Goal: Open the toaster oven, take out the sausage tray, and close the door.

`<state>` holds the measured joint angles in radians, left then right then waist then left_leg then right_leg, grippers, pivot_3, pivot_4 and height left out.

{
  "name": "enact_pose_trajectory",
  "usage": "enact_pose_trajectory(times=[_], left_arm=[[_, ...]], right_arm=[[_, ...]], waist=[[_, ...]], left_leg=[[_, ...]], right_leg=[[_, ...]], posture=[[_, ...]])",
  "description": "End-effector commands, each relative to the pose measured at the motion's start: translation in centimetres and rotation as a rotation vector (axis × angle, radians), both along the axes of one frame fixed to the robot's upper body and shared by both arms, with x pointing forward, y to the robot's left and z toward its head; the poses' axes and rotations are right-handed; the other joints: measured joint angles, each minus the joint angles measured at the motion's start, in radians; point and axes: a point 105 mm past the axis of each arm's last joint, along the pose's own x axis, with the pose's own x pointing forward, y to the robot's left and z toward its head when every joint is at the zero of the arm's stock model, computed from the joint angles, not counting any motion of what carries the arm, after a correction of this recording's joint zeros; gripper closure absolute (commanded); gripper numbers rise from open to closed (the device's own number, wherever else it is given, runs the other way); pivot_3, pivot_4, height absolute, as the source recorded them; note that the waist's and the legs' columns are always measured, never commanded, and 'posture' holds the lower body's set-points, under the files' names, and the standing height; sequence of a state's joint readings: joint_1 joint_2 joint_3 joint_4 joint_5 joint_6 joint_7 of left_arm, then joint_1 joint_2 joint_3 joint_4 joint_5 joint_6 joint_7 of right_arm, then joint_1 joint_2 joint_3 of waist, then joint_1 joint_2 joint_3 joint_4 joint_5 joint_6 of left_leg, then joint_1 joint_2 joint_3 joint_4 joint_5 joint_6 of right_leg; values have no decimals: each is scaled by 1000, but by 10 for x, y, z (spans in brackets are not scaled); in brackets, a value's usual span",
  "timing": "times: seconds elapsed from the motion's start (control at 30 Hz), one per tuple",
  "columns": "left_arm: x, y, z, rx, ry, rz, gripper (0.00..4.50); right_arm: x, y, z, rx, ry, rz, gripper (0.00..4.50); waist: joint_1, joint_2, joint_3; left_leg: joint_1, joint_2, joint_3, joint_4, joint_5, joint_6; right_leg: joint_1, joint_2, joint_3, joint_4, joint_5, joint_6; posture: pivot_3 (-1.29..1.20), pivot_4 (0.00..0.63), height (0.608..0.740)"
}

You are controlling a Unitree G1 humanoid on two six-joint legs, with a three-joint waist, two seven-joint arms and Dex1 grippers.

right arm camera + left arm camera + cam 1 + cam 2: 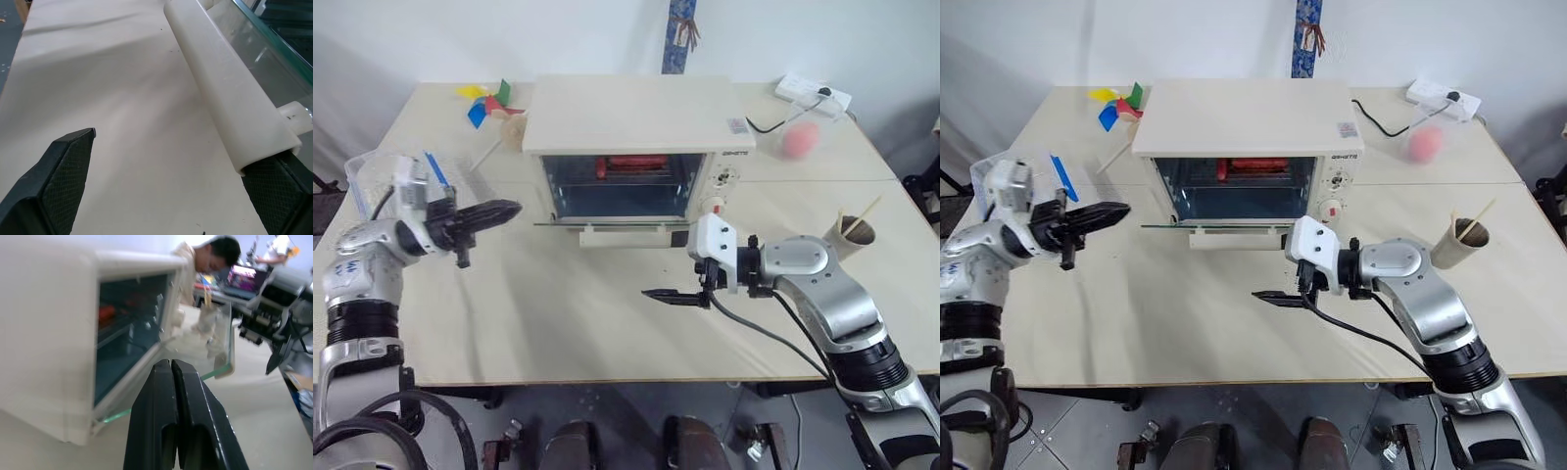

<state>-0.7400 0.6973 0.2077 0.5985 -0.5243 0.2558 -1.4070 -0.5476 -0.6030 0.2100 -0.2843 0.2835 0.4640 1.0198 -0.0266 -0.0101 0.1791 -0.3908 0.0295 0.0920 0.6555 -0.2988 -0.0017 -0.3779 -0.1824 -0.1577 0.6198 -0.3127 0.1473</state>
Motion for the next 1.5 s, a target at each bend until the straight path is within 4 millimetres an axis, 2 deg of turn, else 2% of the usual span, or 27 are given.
enact_pose_trajectory(times=[0.03,0.23,0.57,0.73,1.0,1.17,1.3,1.5], left_arm=[[2,-9,5,25,-27,-28,4492],[5,-24,-6,55,-2,-80,4492],[5,-28,-11,81,15,-114,4492],[4,-35,-16,89,25,-139,4492],[4,-45,-23,99,34,-172,4492],[4,-51,-24,99,40,-202,4492],[5,-54,-25,106,42,-216,4492],[7,-60,-27,115,44,-240,4492]], right_arm=[[-12,9,10,31,-39,41,0],[-17,8,8,41,-23,12,0],[-29,-14,-17,-88,97,-85,0],[-28,-16,-20,-101,101,-107,0],[-18,-10,-18,-81,76,-129,0],[3,-9,-13,-35,39,-216,0],[13,-13,-20,-64,37,-262,0],[13,-20,-29,-106,58,-276,0]], waist=[[-2,0,0],[0,-1,0],[15,-1,0],[27,-1,0],[24,-1,0],[20,-2,0],[20,-2,-1],[25,-2,0]], left_leg=[[0,0,0,0,0,0],[0,0,0,0,0,0],[-2,0,-1,4,-2,1],[-3,0,0,7,-3,2],[-3,0,0,8,-4,2],[-2,0,0,10,-4,2],[-1,1,1,11,-3,2],[-3,0,1,10,-4,2]], right_leg=[[0,0,0,0,0,0],[0,0,0,0,0,0],[0,0,0,0,0,0],[1,0,0,0,0,0],[1,0,0,0,0,0],[1,0,0,2,0,0],[2,0,1,2,0,0],[1,0,1,2,0,0]], posture=[[0,150,740],[0,150,740],[0,150,740],[0,150,740],[0,150,740],[0,150,740],[0,150,740],[0,150,740]])
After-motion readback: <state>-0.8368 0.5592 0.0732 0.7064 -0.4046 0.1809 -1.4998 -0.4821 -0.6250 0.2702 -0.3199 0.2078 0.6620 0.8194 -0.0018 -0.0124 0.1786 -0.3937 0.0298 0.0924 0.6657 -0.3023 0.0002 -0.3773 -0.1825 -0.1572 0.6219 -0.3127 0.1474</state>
